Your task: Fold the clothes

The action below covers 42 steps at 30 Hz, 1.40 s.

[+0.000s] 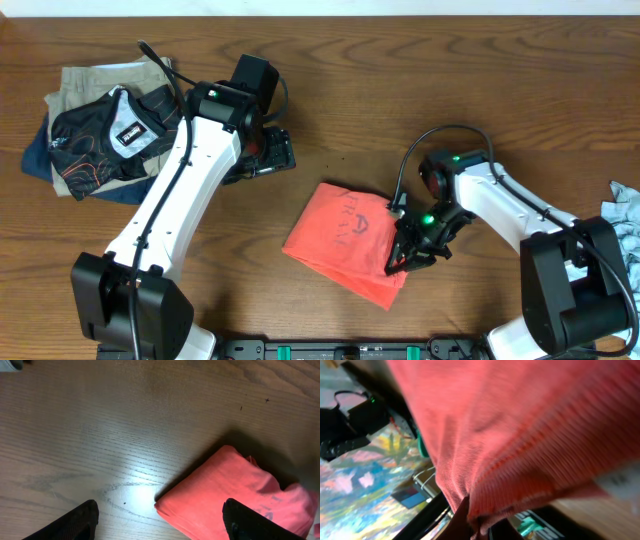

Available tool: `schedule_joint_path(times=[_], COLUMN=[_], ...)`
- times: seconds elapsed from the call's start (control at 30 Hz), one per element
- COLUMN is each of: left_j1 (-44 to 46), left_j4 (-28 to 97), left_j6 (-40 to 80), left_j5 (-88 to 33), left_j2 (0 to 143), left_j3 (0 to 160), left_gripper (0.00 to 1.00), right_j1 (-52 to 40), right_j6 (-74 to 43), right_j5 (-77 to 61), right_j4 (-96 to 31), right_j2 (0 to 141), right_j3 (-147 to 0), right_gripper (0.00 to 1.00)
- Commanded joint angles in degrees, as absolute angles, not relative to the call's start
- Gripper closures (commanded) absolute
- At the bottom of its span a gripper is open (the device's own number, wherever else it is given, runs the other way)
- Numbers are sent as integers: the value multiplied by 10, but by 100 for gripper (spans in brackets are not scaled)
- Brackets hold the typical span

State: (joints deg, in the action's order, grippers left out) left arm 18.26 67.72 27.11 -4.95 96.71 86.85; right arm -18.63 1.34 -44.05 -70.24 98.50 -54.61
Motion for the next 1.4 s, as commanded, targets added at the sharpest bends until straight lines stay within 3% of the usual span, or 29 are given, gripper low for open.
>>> schedule_joint_path(times=[0.0,0.17,0.37,0.6,0.7,0.73,0.77,0.97,1.07,1.37], left_j1=[182,182,182,182,182,182,182,182,182,182], left_j4=[681,681,681,681,681,681,681,682,682,688], left_j6=[266,266,266,266,266,266,266,266,266,266], left_j5=[-44,-44,-44,-44,-44,-44,-44,-44,-45,-44], left_j2=[971,971,971,971,971,971,971,971,971,971], left_j3=[865,865,865,865,865,865,865,865,865,865], left_gripper=[19,19,19,19,19,19,19,19,19,19], right_j1=[-203,-203,-206,-264,-292,-299,-303,-303,-292,-229], right_j6=[24,69,70,107,105,98,93,74,66,-112], right_j5=[-548,-738,-735,-702,-659,-634,-612,-524,-484,-255], right_j4=[-699,-645,-631,-731,-724,-723,-724,-724,-716,-632], right_j2=[974,974,973,973,973,973,973,973,973,973], right_j3=[-543,-545,-557,-557,-557,-557,-557,-557,-557,-557], right_gripper=[97,99,99,96,78,64,59,55,62,60])
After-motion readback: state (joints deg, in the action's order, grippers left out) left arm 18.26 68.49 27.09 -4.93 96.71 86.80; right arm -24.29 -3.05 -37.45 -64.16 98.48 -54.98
